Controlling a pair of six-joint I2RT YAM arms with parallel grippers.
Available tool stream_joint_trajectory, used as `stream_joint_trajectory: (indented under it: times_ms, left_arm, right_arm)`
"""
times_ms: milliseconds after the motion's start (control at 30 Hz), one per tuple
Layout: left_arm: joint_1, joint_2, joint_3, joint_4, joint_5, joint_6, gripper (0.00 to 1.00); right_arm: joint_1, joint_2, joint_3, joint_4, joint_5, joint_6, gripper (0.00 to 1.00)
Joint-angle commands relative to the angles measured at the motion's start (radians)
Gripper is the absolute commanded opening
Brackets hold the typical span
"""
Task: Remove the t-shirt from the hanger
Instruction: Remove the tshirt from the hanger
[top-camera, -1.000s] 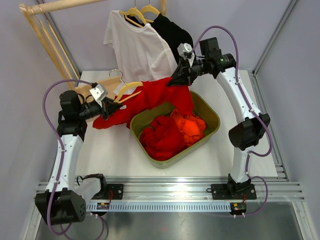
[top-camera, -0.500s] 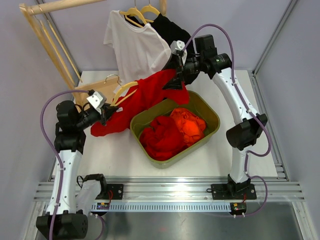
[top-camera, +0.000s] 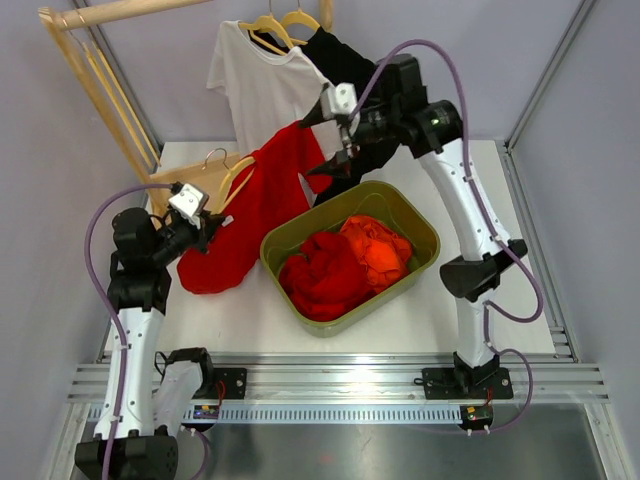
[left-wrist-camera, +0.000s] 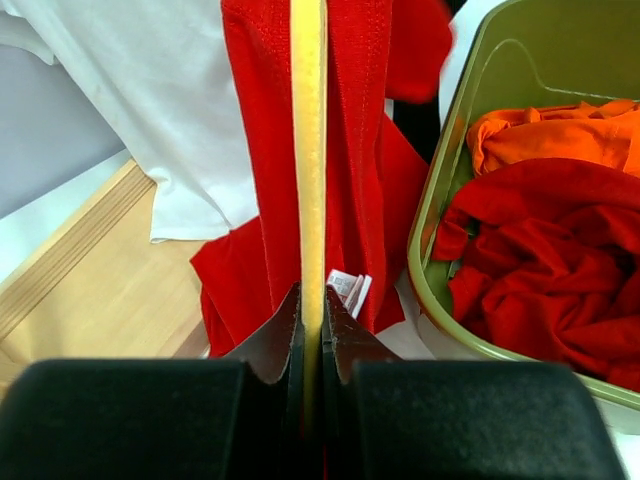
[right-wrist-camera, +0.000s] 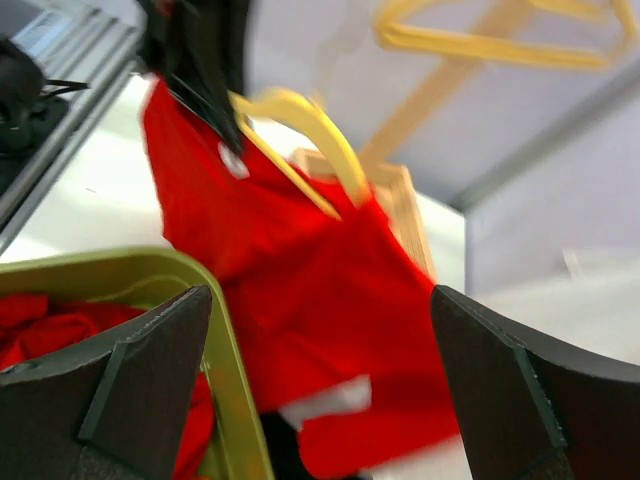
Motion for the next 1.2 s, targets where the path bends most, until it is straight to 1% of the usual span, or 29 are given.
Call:
stream_joint_trajectory:
  times_ms: [0,33,67,100,233,367,467,600,633,700,733,833,933,1033,1167]
  left_arm:
    - [0.002,-0.025,-0.006,0.054,-0.009,-0.010,0.00]
    - [0.002,-0.033,-0.009,0.055,0.001,-0.012,0.00]
    - [0.002,-0.039,-0.016,0.057,0.008,-0.009,0.00]
    - [0.000,-0.044,-0.019,0.057,0.014,-0.007,0.00]
    - [-0.004,-0.067,-0.046,0.048,0.067,0.051,0.00]
    - [-0.017,-0.093,-0.069,0.052,0.087,0.097,0.00]
    - [-0.018,-0.097,-0.075,0.054,0.081,0.112,0.00]
    - [-0.027,-0.091,-0.065,0.043,0.089,0.145,0.00]
    - [-0.030,-0.088,-0.060,0.037,0.078,0.160,0.00]
    - [-0.041,-0.071,-0.045,0.012,0.065,0.177,0.00]
    - [-0.049,-0.067,-0.040,-0.003,0.049,0.195,0.00]
    - [-0.072,-0.047,-0.016,-0.020,0.028,0.241,0.00]
    - [-0.076,-0.034,0.015,-0.029,0.018,0.280,0.00]
    - [-0.076,-0.016,0.052,-0.043,0.011,0.307,0.00]
    - [-0.076,-0.008,0.073,-0.058,0.017,0.344,0.00]
  right_arm:
    - [0.174,0.023,0.021,-0.100,0.126,-0.190,0.98]
    - [0.197,0.023,0.008,-0.081,0.152,-0.190,0.97]
    - [0.213,0.024,-0.001,-0.028,0.185,-0.178,0.97]
    - [0.233,0.035,-0.001,-0.003,0.193,-0.137,0.96]
    - [0.248,0.078,0.031,0.077,0.229,-0.057,0.95]
    - [0.254,0.098,0.039,0.097,0.247,-0.071,0.93]
    - [0.265,0.104,0.033,0.069,0.239,-0.112,0.90]
    - [0.293,0.102,0.007,-0.001,0.245,-0.208,0.77]
    - [0.294,0.101,0.005,-0.013,0.245,-0.219,0.71]
    - [0.303,0.098,0.002,-0.040,0.236,-0.247,0.65]
    - [0.306,0.095,0.001,-0.043,0.238,-0.250,0.59]
    - [0.314,0.093,-0.006,-0.056,0.253,-0.276,0.54]
    - [0.320,0.098,-0.006,-0.075,0.270,-0.290,0.46]
    - [0.320,0.101,-0.007,-0.102,0.282,-0.302,0.43]
    - [0.322,0.090,-0.044,-0.115,0.299,-0.327,0.43]
